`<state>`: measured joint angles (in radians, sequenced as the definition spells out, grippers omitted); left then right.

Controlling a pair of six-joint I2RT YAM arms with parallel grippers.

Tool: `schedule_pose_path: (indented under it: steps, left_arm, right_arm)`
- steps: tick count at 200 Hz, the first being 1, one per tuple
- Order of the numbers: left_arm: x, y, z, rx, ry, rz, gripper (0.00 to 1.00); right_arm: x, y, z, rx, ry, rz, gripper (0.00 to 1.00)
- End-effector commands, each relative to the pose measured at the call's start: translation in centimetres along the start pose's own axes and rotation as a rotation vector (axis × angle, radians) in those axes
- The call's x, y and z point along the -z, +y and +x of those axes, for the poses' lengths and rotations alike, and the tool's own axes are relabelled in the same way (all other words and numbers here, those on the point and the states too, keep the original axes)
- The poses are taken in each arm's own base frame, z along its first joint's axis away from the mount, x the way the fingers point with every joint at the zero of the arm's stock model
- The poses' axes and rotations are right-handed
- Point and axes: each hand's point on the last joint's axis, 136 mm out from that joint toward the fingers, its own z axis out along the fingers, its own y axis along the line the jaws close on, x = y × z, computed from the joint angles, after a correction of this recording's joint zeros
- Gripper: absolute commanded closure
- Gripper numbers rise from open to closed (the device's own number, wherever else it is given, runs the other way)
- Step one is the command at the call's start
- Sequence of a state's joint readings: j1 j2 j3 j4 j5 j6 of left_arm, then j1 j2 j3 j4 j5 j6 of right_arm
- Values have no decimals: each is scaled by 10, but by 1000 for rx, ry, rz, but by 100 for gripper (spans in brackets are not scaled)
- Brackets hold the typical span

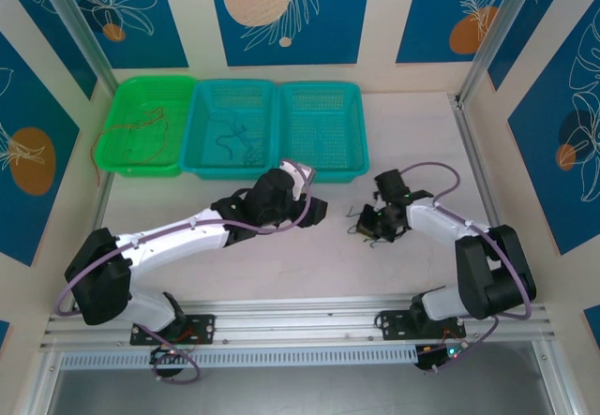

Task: Untangle the cables

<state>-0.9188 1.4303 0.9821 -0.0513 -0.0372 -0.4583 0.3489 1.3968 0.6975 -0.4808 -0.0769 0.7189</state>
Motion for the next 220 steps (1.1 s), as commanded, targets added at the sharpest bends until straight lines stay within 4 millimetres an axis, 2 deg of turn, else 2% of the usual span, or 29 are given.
schedule_pose_path:
  steps: [1, 11, 27, 41, 54, 70, 76, 102, 113, 118, 141, 163, 201, 210, 220]
  left_arm:
    - [-5, 30, 19, 101, 45, -110, 33]
    - [-7, 40, 27, 149, 61, -128, 33]
    - [-11, 50, 39, 215, 88, -133, 33]
    - [-12, 53, 48, 257, 105, -129, 32]
    - [-15, 48, 52, 261, 115, -89, 32]
    - [-22, 28, 51, 235, 119, 26, 31]
    - [-25, 20, 48, 222, 111, 64, 30]
    - [-51, -2, 41, 165, 100, 106, 28]
    - [-66, -6, 42, 149, 118, 98, 28]
    - [-72, -11, 40, 133, 117, 105, 28]
    - [-100, -28, 39, 64, 115, 130, 27]
    - [-128, -29, 49, 6, 142, 88, 27]
    - [-156, -21, 53, 8, 142, 41, 28]
    - [-158, -16, 52, 15, 152, 4, 33]
    - [-159, -13, 52, 13, 168, -23, 47]
  right_arm:
    - [-5, 47, 29, 129, 64, -104, 100]
    - [-5, 64, 35, 192, 65, -115, 97]
    - [0, 85, 39, 294, 53, -129, 85]
    - [11, 92, 36, 332, 5, -115, 79]
    - [25, 91, 30, 334, -62, -108, 77]
    - [45, 78, 18, 305, -172, -79, 71]
    - [53, 70, 13, 280, -213, -68, 63]
    - [83, 32, -10, 121, -356, -55, 58]
    - [93, 17, -15, 56, -392, -57, 57]
    - [97, 11, -17, 30, -410, -57, 51]
    - [113, -8, -16, -34, -465, -58, 37]
    - [119, -19, -13, -68, -492, -47, 27]
    - [113, -32, -9, -121, -487, -32, 24]
    - [108, -32, -8, -126, -473, -33, 24]
    - [101, -34, -8, -139, -454, -31, 24]
